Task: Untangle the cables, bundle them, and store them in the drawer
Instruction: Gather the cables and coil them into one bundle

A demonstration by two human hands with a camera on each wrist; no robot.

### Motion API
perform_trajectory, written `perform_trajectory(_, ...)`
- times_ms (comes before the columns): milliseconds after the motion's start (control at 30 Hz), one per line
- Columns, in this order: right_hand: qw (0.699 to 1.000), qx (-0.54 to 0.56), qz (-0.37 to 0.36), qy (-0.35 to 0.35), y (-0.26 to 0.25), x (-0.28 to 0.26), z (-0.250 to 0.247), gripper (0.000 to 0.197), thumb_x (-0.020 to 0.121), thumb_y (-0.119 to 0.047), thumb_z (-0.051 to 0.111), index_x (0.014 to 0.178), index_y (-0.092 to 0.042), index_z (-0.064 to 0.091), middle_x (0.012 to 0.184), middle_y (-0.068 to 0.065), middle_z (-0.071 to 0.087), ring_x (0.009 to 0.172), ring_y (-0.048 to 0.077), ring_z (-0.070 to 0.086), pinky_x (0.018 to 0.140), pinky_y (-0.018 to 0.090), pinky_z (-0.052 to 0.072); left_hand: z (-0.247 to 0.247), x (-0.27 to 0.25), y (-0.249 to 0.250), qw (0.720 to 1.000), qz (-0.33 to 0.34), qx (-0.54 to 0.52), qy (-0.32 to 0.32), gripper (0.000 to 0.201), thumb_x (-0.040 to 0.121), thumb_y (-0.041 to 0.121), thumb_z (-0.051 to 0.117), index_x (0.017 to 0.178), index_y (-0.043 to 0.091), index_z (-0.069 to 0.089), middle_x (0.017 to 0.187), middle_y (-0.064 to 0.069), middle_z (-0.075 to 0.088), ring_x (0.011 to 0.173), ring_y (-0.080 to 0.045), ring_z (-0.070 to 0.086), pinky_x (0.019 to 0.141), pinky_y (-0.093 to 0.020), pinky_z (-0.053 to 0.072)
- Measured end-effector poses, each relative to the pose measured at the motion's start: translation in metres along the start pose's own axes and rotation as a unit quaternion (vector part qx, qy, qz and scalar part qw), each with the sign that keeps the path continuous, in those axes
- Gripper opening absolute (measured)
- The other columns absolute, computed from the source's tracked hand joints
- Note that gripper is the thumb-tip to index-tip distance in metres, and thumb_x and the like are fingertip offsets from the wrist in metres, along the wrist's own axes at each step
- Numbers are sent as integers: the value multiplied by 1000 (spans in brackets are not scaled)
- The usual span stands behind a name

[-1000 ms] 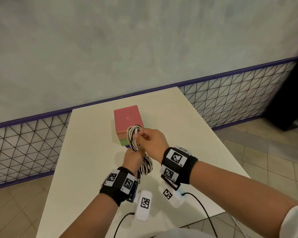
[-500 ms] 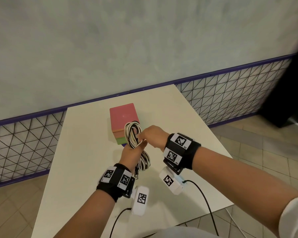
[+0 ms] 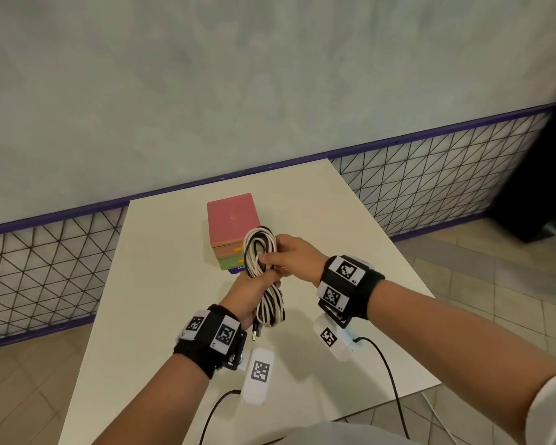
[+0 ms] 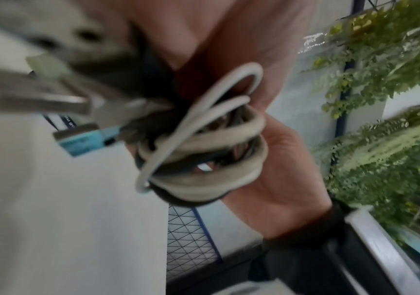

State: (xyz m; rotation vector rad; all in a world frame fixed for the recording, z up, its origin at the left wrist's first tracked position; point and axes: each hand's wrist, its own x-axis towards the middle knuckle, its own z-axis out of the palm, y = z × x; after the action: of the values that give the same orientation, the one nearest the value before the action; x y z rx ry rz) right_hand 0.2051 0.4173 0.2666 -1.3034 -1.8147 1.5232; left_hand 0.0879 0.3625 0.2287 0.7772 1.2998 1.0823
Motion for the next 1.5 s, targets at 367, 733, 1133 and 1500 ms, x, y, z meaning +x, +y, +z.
perform_trajectory(367,973,185,57,-124,7,-15,1,81,70,-54,67,138,-30,32,127,4,54,108,21,57,80,44,54,3,-5,14,999,32,-30,-9,19,92,20,59,97,1,62,79,-16,67,73,-28,67,68,-37,57)
perform_trajectory(733,958,177,68,-216,18,-12,22,98,53,-42,88,135,-12,44,113,11,65,107,26,62,88,44,53,-1,-4,28,997,-6,76,4,57,77,51,71,122,15,64,115,-4,69,102,-15,66,91,-32,54)
perform_trajectory(1133,976,191,49,-89,9,-16,38,28,66,10,62,94,8,64,75,22,63,66,32,63,54,34,55,-7,-2,32,985,13,162,65,73,41,76,73,92,24,76,93,-2,76,90,-21,72,91,-45,54)
perform_trajectory(1500,976,174,55,-115,0,-20,26,13,58,0,62,65,-7,54,58,12,47,46,24,57,46,27,45,-19,-15,79,989,146,-14,29,57,83,25,70,131,32,41,106,-4,63,81,-13,68,70,-33,56)
